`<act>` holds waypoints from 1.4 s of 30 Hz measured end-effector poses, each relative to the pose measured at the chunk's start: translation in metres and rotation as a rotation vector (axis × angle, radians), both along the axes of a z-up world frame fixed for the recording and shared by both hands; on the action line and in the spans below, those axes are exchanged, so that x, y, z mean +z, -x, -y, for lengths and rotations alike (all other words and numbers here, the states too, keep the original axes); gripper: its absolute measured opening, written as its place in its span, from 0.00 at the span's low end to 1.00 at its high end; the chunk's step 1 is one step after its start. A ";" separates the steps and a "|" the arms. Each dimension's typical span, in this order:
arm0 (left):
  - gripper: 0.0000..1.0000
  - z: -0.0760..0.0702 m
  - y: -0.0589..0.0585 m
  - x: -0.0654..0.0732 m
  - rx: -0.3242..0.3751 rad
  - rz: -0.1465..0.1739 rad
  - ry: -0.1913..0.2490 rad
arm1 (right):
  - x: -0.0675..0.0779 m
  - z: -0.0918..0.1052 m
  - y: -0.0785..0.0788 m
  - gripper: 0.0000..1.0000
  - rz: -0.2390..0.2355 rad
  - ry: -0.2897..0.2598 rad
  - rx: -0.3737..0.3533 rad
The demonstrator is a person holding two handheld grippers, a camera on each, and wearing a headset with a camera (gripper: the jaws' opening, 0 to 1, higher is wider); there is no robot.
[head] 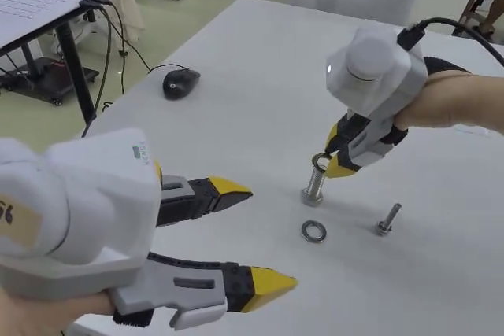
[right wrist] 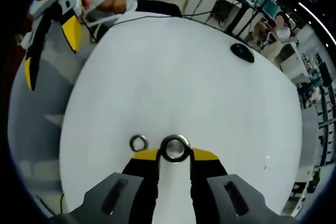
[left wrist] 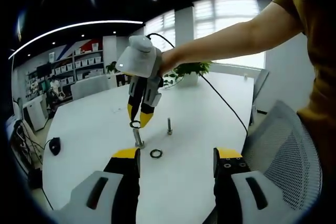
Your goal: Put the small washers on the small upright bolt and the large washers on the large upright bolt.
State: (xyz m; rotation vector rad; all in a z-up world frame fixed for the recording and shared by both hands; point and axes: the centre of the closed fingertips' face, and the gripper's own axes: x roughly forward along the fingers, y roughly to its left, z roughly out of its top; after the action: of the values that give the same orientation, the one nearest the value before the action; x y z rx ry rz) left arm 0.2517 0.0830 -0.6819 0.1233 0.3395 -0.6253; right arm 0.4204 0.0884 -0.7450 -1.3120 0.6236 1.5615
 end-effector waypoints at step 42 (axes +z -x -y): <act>0.55 -0.008 -0.007 -0.007 0.032 -0.013 0.009 | -0.068 0.008 -0.009 0.11 -0.068 0.049 0.024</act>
State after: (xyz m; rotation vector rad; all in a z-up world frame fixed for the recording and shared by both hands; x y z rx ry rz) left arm 0.2584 0.0910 -0.6888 0.1046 0.3506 -0.5965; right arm 0.4298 0.0808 -0.8130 -1.3111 0.6944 1.6250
